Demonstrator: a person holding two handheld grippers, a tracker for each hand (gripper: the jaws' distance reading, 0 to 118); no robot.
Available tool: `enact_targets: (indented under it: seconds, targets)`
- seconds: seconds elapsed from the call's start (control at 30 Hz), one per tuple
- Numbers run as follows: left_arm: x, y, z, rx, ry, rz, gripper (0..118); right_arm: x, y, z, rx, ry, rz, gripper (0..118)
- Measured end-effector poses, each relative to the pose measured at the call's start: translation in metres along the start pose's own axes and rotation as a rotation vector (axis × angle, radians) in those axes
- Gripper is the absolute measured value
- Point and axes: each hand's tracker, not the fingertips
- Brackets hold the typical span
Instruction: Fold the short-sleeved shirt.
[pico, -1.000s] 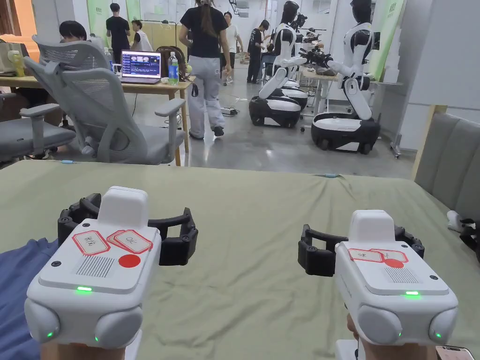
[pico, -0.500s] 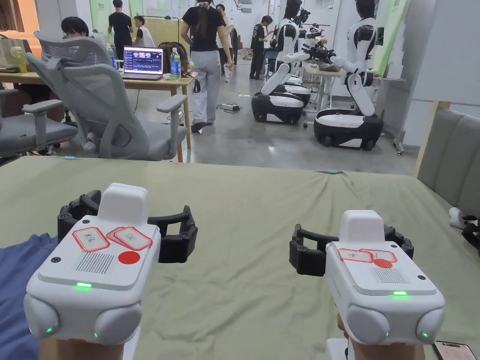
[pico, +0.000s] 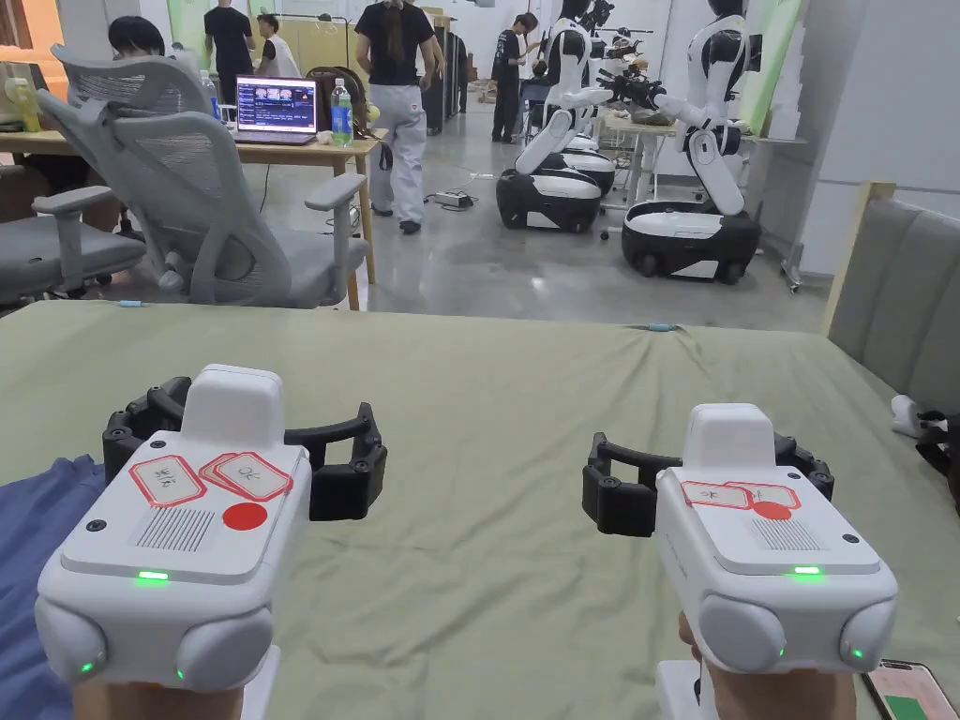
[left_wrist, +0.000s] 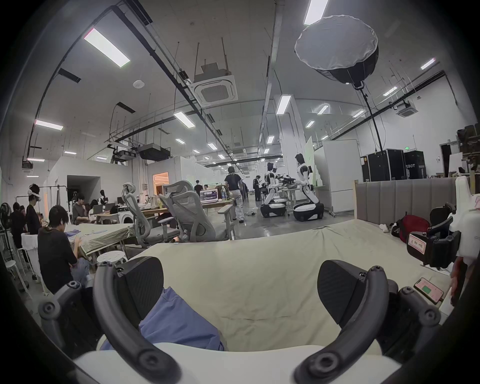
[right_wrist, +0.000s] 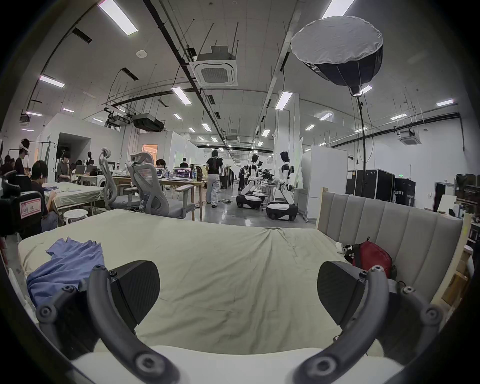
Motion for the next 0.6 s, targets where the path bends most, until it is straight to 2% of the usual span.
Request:
enact_targets:
  seconds: [0.17,0.27,0.6]
  targets:
    - [0.0,-0.0026,-0.0002,0.003,0.001,-0.002,118,0.0016,-0.0008,-0.0006,0.012,-0.026,-0.01,118]
    - [-0.0024,-0.0035,-0.0024,-0.007,-0.004,0.006,118,0.0038,-0.0008,-0.0025,0.001,0.002,-0.037,118]
    - [-0.0044,-0.0045,-0.0039,-0.007,-0.014,0.023,118,-0.0018,-0.0029,-0.0037,0.006,0.004,-0.01,118]
